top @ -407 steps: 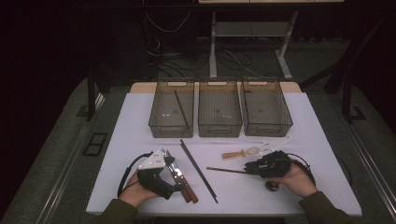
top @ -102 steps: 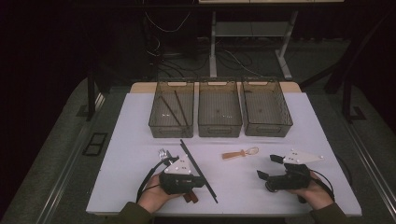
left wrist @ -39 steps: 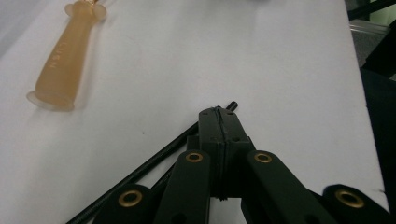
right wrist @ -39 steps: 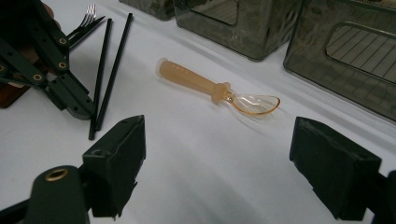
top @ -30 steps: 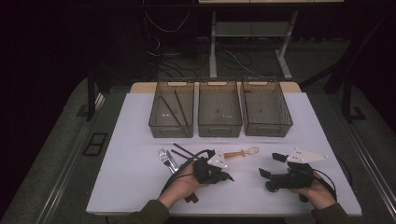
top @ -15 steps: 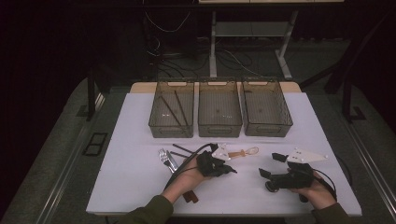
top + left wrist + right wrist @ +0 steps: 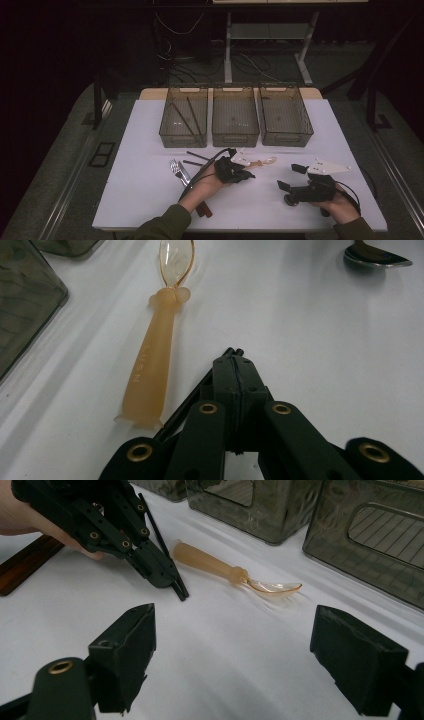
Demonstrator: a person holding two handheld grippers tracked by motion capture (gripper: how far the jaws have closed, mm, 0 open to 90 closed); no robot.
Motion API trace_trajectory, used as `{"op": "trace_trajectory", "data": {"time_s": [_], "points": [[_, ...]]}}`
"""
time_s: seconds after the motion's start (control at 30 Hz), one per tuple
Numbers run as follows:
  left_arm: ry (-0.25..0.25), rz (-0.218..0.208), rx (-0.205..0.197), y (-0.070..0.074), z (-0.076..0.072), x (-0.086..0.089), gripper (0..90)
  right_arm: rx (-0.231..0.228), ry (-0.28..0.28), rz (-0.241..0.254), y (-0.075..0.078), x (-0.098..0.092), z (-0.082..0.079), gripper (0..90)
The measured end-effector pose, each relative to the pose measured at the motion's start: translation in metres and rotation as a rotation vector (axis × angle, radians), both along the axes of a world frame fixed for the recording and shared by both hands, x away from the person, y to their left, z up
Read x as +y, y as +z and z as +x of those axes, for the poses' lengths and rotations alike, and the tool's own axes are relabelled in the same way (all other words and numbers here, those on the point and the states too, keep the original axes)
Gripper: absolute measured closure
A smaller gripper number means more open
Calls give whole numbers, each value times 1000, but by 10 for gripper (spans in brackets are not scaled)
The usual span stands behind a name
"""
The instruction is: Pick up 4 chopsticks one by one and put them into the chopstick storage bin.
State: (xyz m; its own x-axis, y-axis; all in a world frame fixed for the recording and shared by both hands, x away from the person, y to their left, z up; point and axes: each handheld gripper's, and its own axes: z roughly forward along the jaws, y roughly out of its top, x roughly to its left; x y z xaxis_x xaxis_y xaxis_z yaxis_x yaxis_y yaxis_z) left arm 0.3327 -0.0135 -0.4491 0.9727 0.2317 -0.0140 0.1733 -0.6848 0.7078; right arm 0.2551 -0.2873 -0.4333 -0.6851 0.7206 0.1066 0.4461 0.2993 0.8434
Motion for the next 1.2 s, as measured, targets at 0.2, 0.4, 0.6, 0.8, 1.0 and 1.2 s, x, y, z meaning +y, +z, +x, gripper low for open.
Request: {"op": "trace_trajectory", "data": {"time_s": [0.2,0.4,0.6,0.8,1.0,1.2], "points": [[9,-9,29,6,-5,5,891,-2,0,1,1,0,0,187],[102,-14,4,26,4,41,891,-5,-1,2,1,-1,-1,187],[262,12,-25,32,23,96,892,-4,0,2,1,0,-1,187],[388,35,-17,26,44,134,892,-1,3,-2,0,0,-1,187],[430,56,-20,18,52,141,892,1,4,-4,0,0,0,187],[435,92,-20,11,56,141,892,1,5,-3,0,1,0,187]]}}
